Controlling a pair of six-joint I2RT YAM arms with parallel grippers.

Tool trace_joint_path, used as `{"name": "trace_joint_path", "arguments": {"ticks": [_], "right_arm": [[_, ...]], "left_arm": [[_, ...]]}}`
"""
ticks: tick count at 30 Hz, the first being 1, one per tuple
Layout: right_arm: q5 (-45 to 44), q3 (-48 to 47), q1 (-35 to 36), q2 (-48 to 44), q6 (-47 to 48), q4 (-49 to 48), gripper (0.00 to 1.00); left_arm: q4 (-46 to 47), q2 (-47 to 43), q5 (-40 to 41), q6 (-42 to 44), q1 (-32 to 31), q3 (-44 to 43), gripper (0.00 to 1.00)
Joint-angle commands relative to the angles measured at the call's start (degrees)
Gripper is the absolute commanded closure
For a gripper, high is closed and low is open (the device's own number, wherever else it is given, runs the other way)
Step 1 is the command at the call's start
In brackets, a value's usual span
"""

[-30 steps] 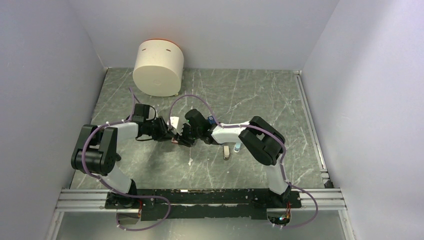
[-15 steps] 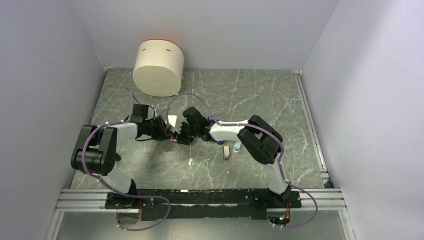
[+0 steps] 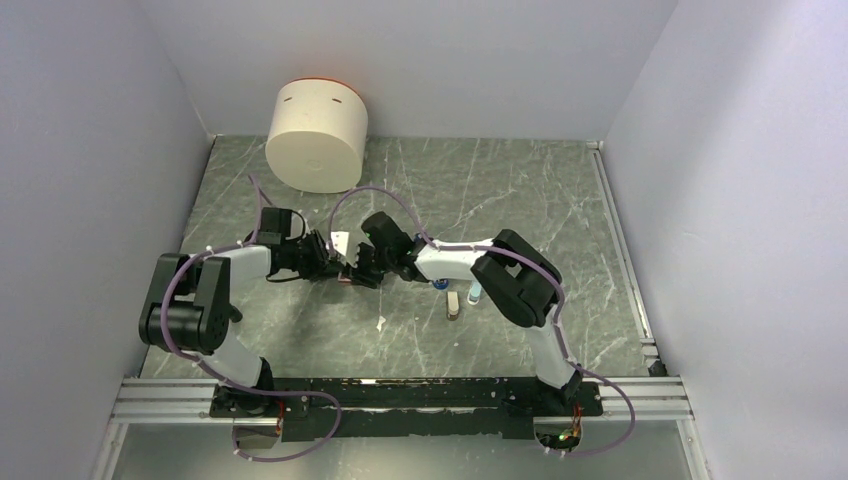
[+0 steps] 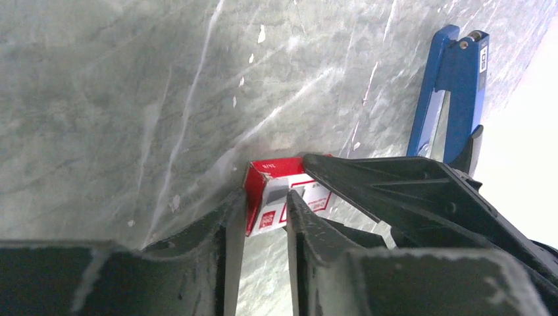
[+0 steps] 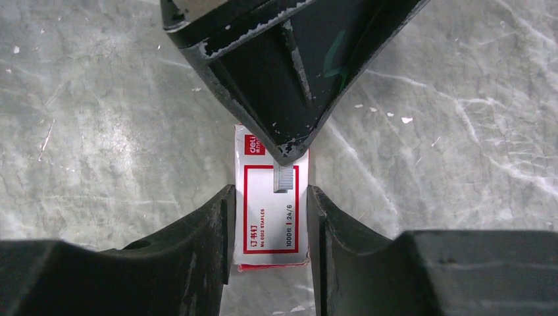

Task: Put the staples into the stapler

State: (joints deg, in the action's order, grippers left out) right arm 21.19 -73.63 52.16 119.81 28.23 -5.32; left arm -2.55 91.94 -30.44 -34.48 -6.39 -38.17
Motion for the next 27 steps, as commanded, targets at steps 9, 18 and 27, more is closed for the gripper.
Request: {"name": "trace_joint_path", "arguments": {"ticks": [9, 18, 27], "right_arm": [[-3.7, 0.6, 0.6, 4.7, 2.6, 0.6, 0.53], [-1.0, -1.5, 0.3, 5.5, 3.6, 4.1, 0.51], [5.4, -5.2, -1.1, 7.3, 3.8, 10.7, 0.56]], "left_arm": [[-8.1, -3.7, 0.1, 2.8, 0.5, -1.6, 0.63], [-6.6, -2.6, -0.8, 2.0, 0.7, -1.2, 0.68], [-0.2, -0.4, -1.6, -1.5, 1.2, -0.4, 0.77]]}}
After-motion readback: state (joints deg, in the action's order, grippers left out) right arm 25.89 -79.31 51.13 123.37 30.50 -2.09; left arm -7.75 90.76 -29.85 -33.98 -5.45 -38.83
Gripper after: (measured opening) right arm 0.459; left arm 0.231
